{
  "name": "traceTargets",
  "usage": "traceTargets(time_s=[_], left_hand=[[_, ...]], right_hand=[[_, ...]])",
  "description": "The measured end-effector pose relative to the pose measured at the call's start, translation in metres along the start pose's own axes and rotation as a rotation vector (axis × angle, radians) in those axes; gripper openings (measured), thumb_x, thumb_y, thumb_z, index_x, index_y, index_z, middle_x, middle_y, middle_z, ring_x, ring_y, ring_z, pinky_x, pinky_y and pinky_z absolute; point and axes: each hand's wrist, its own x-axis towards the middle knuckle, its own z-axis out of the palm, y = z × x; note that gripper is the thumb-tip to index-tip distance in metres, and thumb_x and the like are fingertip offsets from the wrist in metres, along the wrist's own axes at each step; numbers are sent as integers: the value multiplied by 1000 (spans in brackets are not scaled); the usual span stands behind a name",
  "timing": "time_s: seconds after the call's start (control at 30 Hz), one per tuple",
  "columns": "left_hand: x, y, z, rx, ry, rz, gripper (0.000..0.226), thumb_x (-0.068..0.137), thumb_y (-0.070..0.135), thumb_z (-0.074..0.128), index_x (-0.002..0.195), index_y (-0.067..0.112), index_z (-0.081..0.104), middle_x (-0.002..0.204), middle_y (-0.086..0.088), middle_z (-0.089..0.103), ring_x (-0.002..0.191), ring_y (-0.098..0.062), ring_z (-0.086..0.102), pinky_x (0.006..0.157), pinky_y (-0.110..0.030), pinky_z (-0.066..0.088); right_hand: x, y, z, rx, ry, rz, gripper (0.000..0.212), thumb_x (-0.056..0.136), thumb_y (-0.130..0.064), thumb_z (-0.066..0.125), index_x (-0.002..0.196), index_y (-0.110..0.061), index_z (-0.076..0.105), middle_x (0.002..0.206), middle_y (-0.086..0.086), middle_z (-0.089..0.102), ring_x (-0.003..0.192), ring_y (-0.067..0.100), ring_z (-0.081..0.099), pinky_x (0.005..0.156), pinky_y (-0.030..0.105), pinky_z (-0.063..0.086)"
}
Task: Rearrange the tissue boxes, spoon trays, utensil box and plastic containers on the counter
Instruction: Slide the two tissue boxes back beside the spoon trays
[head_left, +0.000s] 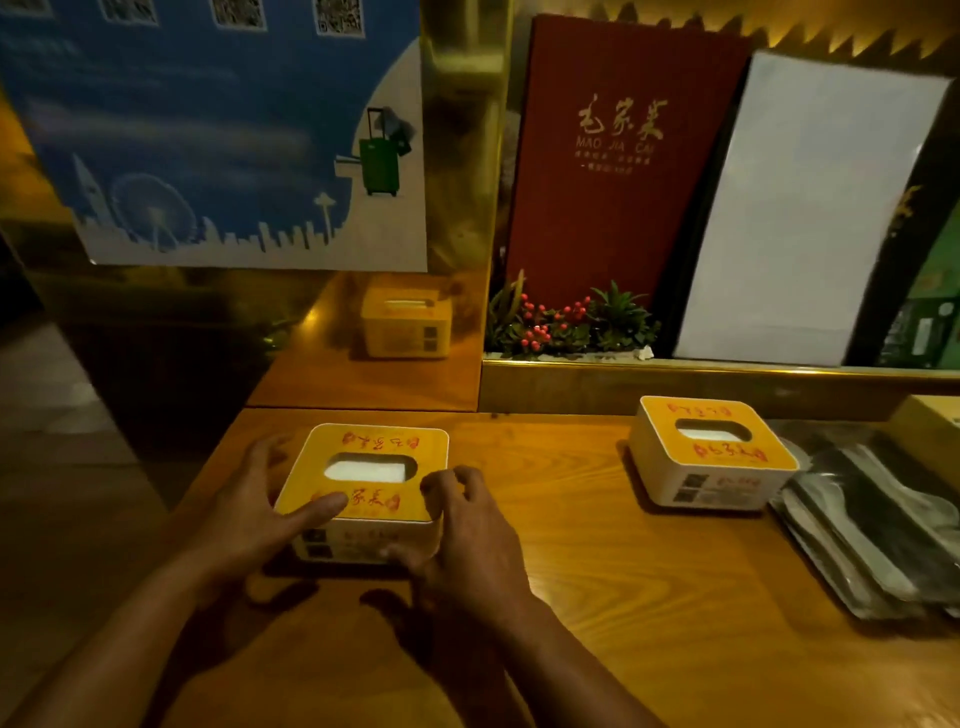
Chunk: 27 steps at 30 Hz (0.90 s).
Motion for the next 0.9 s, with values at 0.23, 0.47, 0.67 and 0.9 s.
traceTargets(time_s=[0.23, 0.47, 0.67, 0.9], left_hand=[[10, -4, 34, -149, -169, 91, 112, 32, 60, 94, 122, 69, 28, 130, 28, 45, 121, -17, 53, 87, -54, 56], [24, 13, 119, -208, -240, 100, 101, 46, 45, 92, 127, 66, 36, 142, 12, 47, 134, -25, 45, 93, -50, 52], [33, 44, 183, -180, -205, 57, 91, 79, 9, 78, 146, 47, 30, 144, 8, 49, 129, -21, 50, 91, -43, 55], [35, 58, 231, -177, -183, 23, 74, 87, 16, 73, 146, 42, 36, 146, 0, 51, 132, -24, 49, 97, -48, 52]], right_hand=[[0, 26, -21, -160, 64, 44, 50, 77, -54, 75, 109, -35, 42, 116, -9, 54, 95, 12, 54, 74, 36, 54], [-4, 95, -83, -417, 110, 99, 48, 82, -54, 70, 120, -35, 48, 130, -9, 56, 120, 16, 49, 96, 36, 42], [-6, 138, -115, -568, 159, 193, 61, 81, -52, 72, 133, -27, 52, 147, 0, 48, 138, 27, 37, 110, 48, 35], [2, 168, -125, -573, 172, 252, 71, 81, -38, 78, 141, -15, 50, 150, 6, 48, 139, 34, 41, 112, 51, 34]])
